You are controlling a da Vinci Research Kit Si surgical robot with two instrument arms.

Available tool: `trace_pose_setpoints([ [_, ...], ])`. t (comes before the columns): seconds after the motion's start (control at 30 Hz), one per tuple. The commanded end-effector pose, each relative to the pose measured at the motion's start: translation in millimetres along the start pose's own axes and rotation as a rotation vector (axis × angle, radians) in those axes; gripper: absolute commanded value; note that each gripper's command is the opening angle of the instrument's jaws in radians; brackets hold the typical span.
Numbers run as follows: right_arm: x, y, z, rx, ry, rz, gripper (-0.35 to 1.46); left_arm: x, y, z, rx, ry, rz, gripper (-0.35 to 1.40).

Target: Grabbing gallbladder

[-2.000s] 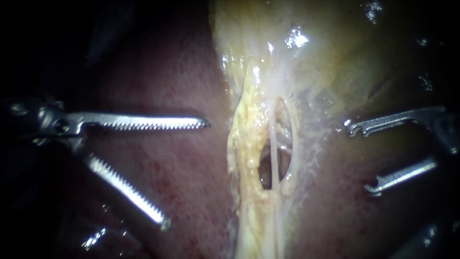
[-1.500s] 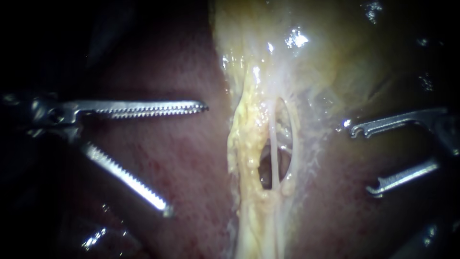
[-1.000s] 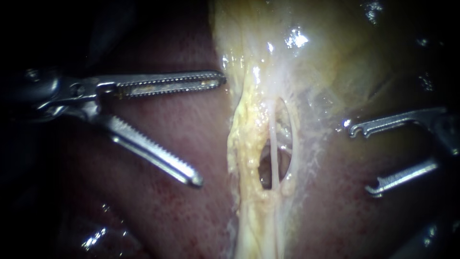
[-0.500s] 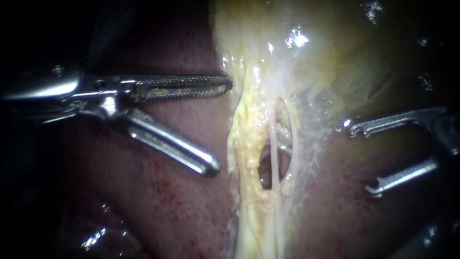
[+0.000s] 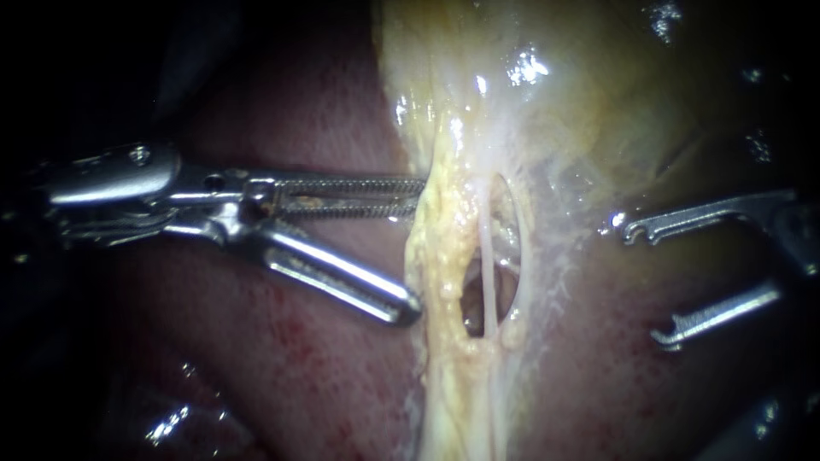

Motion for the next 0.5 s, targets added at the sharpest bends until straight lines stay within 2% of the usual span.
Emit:
trace_pose_setpoints([
  [0.03, 0.0, 0.0, 0.0, 0.000, 0.000, 0.000, 0.57, -0.1, -0.1, -0.1, -0.002, 0.004, -0.007, 0.46],
  [0.2, 0.0, 0.0, 0.0, 0.000, 0.000, 0.000, 0.56, -0.1, 0.1, -0.1, -0.007, 0.015, -0.060, 0.19],
  [0.27, 0.0, 0.0, 0.0, 0.000, 0.000, 0.000, 0.56, -0.1, 0.3, -0.2, -0.007, 0.021, -0.072, -0.03],
  [0.33, 0.0, 0.0, 0.0, 0.000, 0.000, 0.000, 0.56, 0.0, 0.5, -0.2, -0.009, 0.027, -0.084, -0.11],
  [0.4, 0.0, 0.0, 0.0, 0.000, 0.000, 0.000, 0.56, 0.0, 0.7, -0.3, -0.011, 0.025, -0.090, -0.28],
  [0.5, 0.0, 0.0, 0.0, 0.000, 0.000, 0.000, 0.56, -0.1, 1.0, -0.4, -0.010, 0.025, -0.091, -0.35],
])
